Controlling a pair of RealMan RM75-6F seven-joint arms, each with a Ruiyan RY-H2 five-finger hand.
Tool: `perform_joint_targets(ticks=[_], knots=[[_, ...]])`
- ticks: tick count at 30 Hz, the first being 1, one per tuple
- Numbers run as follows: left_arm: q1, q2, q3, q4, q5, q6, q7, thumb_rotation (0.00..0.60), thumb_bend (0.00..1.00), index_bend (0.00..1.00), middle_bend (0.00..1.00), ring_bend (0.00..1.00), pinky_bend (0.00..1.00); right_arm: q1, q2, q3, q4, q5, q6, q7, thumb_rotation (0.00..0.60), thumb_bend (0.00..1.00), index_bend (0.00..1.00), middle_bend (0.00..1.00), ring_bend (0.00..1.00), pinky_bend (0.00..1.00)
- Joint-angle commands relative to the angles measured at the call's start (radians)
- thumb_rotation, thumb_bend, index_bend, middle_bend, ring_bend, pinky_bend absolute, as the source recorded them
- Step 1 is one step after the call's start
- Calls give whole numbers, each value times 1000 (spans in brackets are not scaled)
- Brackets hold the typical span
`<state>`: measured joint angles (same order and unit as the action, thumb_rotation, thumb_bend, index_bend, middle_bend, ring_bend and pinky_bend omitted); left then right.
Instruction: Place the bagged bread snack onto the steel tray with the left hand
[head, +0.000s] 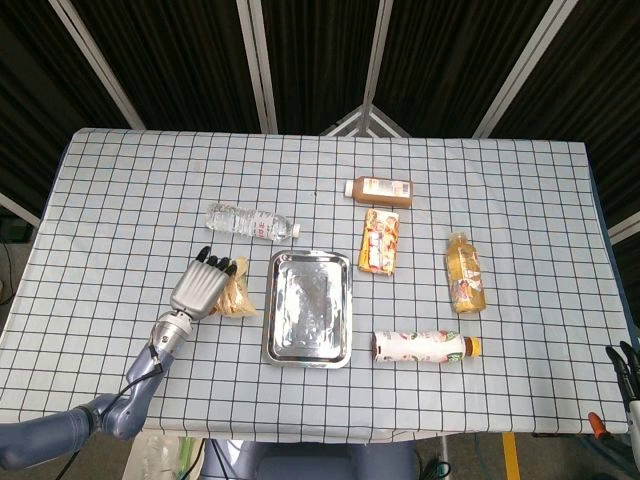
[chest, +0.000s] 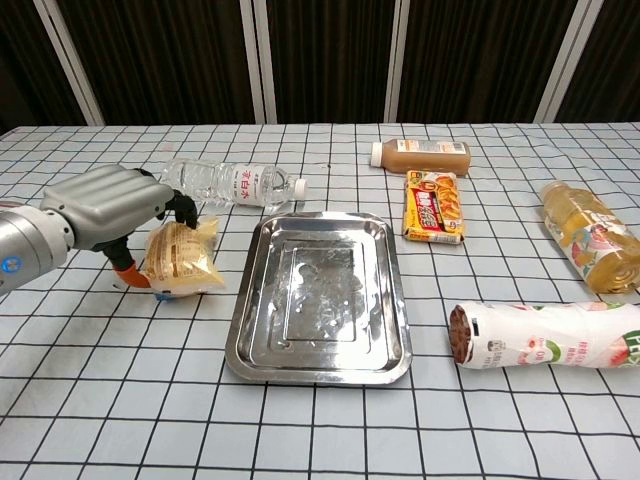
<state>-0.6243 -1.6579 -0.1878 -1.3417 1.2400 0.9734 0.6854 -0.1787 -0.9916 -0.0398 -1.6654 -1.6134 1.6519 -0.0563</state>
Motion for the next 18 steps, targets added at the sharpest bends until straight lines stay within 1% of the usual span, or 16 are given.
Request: perform_joint_targets(ticks=[1, 5, 9, 14, 18], knots=[[-11, -42, 7, 60, 65, 67, -26, 600, 249, 418, 480, 388, 223, -1, 1, -1, 0, -3, 4, 1, 600, 322, 0, 0, 0, 0], [-14, -53, 17, 84, 88, 101, -20, 600, 262, 431, 486, 390, 234, -6, 4, -3, 1, -8, 13, 9, 600, 322, 0, 0, 0, 0], [0, -32, 20, 52, 111, 153, -34, 600, 278, 431, 501, 405, 257, -9, 8, -6, 4, -17, 23, 19, 600, 322, 0, 0, 0, 0], [19, 33, 11, -48, 135, 218, -46, 600, 241, 430, 500, 406, 263, -10, 10, -11, 8, -27, 26, 30, 600, 321, 0, 0, 0, 0], [15, 80, -16, -140, 147, 250, -33, 600, 239, 427, 497, 405, 265, -13, 16, -16, 9, -36, 34, 48, 600, 321, 0, 0, 0, 0]])
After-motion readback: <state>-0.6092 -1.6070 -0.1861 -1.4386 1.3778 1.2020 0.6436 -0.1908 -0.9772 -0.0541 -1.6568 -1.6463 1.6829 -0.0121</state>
